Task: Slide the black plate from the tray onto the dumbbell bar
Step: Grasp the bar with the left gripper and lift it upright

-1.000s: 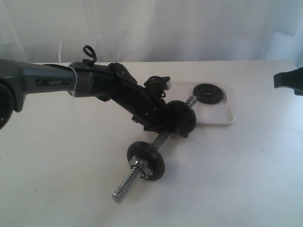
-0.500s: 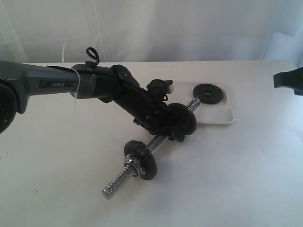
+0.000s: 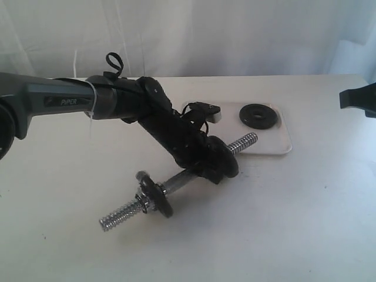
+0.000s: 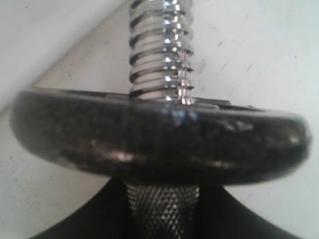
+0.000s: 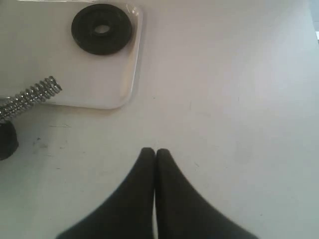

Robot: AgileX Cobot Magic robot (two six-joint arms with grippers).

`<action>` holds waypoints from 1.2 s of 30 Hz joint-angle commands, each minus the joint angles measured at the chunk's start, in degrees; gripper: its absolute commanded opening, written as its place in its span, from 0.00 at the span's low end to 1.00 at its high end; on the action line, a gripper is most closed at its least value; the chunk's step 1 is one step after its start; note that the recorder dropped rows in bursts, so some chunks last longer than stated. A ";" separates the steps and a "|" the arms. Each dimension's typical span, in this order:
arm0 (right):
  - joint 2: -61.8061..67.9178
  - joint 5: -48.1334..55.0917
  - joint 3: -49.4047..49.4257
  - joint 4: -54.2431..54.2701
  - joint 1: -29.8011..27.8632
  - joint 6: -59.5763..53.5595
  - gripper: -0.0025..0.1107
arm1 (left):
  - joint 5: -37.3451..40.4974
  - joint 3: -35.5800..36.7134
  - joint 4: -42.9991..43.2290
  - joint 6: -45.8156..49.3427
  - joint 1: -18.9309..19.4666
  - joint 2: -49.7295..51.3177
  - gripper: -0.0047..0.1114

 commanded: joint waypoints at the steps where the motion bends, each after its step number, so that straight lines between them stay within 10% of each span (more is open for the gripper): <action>1: 0.39 -0.91 -0.42 0.28 -0.04 -0.32 0.02 | 3.51 0.25 1.44 6.44 -0.14 -2.74 0.04; 36: 20.17 -1.38 -12.57 15.46 -0.04 -17.22 0.02 | 14.19 0.54 4.05 14.06 6.10 -9.96 0.04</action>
